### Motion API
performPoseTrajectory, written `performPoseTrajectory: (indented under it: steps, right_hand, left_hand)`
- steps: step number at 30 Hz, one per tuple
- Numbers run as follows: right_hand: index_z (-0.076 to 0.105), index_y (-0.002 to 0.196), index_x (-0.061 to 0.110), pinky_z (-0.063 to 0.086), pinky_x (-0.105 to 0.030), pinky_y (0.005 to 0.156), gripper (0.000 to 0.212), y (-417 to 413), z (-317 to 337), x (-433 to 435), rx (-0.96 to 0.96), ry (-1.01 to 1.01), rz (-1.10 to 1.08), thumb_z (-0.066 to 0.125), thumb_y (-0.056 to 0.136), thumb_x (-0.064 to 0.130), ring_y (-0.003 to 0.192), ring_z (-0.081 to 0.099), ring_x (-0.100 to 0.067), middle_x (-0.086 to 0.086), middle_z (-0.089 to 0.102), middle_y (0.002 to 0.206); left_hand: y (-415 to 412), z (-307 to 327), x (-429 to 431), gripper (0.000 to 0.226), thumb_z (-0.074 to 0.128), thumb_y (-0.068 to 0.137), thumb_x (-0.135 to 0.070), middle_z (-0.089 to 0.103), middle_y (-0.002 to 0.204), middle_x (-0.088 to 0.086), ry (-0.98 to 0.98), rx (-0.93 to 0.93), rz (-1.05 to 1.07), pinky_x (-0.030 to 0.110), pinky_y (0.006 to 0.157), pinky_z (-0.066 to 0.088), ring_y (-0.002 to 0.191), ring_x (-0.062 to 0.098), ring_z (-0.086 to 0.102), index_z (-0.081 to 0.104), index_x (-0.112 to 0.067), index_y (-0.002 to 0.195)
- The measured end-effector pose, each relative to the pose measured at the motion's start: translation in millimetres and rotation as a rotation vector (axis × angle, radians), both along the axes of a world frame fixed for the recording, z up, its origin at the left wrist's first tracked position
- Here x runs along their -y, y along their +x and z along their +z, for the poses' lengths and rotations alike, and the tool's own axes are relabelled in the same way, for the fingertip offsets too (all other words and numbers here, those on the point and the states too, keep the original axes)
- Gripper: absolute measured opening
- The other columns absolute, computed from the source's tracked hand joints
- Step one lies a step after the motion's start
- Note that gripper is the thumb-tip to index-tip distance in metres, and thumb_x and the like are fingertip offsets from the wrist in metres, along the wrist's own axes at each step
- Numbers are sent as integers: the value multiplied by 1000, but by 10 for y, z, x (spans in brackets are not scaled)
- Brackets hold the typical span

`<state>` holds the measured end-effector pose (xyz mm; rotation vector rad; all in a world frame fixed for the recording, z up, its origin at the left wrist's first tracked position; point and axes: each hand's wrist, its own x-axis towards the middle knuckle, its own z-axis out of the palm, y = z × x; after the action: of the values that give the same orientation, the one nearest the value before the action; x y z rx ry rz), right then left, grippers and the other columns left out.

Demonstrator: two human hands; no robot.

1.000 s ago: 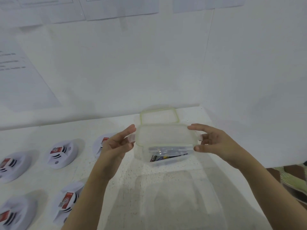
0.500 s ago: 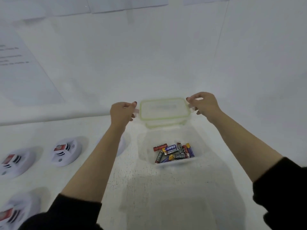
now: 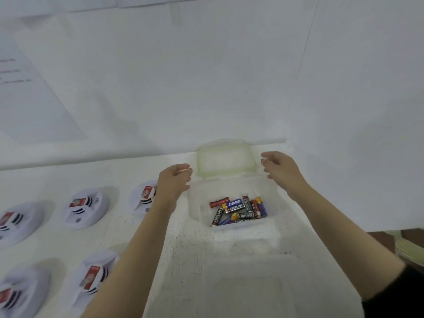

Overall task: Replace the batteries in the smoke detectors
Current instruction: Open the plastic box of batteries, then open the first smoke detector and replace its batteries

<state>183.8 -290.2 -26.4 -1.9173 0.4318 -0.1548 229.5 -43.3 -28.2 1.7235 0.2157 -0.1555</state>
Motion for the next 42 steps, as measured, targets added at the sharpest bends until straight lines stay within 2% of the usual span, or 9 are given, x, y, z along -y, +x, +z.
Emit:
performPoseTrajectory:
  steps: [10, 13, 20, 23, 28, 31, 35, 38, 42]
  right_hand:
    - [44, 140, 27, 35, -39, 110, 47, -918, -197, -241, -21, 454, 81, 47, 96, 44, 129, 43, -8, 12, 46, 141]
    - [39, 142, 27, 30, -41, 114, 51, -998, -177, -277, -13, 472, 76, 48, 95, 45, 133, 39, -9, 11, 42, 145]
    - [30, 145, 29, 26, -36, 114, 50, -1136, 6, -280, -63, 319, 127, 42, 98, 39, 136, 34, -12, 7, 35, 148]
    - [42, 138, 24, 28, -23, 99, 41, -1262, 100, -312, -10, 101, 152, 45, 98, 29, 132, 38, -13, 3, 42, 144]
    - [52, 129, 18, 20, -6, 87, 35, -1545, 183, -491, 149, -380, 145, 53, 94, 22, 123, 43, -12, 4, 52, 131]
    - [60, 117, 21, 25, -1, 77, 26, -1685, 283, -746, 210, -330, 174, 55, 92, 19, 103, 43, -1, 14, 54, 109]
    - [63, 115, 23, 22, 9, 81, 26, -1788, 318, -1204, 264, -325, 299, 58, 90, 19, 100, 41, 14, 20, 56, 109]
    - [58, 120, 30, 21, 7, 90, 28, -1809, 294, -1560, 254, -368, 401, 55, 92, 26, 110, 39, 14, 24, 53, 118]
    - [54, 123, 36, 20, 5, 93, 30, -1804, 188, -2008, 251, -363, 446, 52, 93, 31, 116, 39, 16, 30, 49, 121]
  left_hand:
    - [-1013, -116, 69, 53, 64, 81, -56, 47, 146, -6, -311, 48, -190, 38, 113, 35, 135, 9, 44, 49, -32, 126]
    - [-997, -117, 117, 50, 52, 95, -42, 43, 150, -5, -301, 12, -178, 43, 119, 26, 138, 9, 39, 41, -27, 141]
    - [-1281, -87, 48, 45, 44, 104, -19, 46, 142, -7, -118, 115, -146, 25, 110, 36, 134, 12, 41, 35, -23, 148]
    - [-1556, -79, -116, 37, 53, 98, -13, 60, 127, -2, 1, 140, -18, 32, 105, 40, 119, 14, 55, 52, -27, 133]
    - [-2043, -85, -561, 28, 58, 94, -6, 65, 104, -10, 272, 316, 156, 14, 82, 45, 93, 2, 60, 60, -28, 110]
    - [-2131, -142, -924, 28, 67, 88, -7, 63, 109, -2, 499, 417, 229, 29, 94, 42, 99, 14, 56, 64, -18, 114]
    - [-1995, -334, -1444, 60, 75, 74, -28, 56, 132, 21, 790, 381, 177, 60, 97, 44, 122, 41, 51, 58, -13, 129]
    - [-1930, -348, -1679, 87, 83, 73, -28, 30, 155, 15, 715, 185, 11, 56, 111, 32, 145, 32, 22, 37, -28, 147]
    - [-1766, -364, -1937, 102, 75, 60, -54, 46, 140, 4, 737, 224, -169, 40, 106, 37, 129, 25, 43, 34, -26, 148]
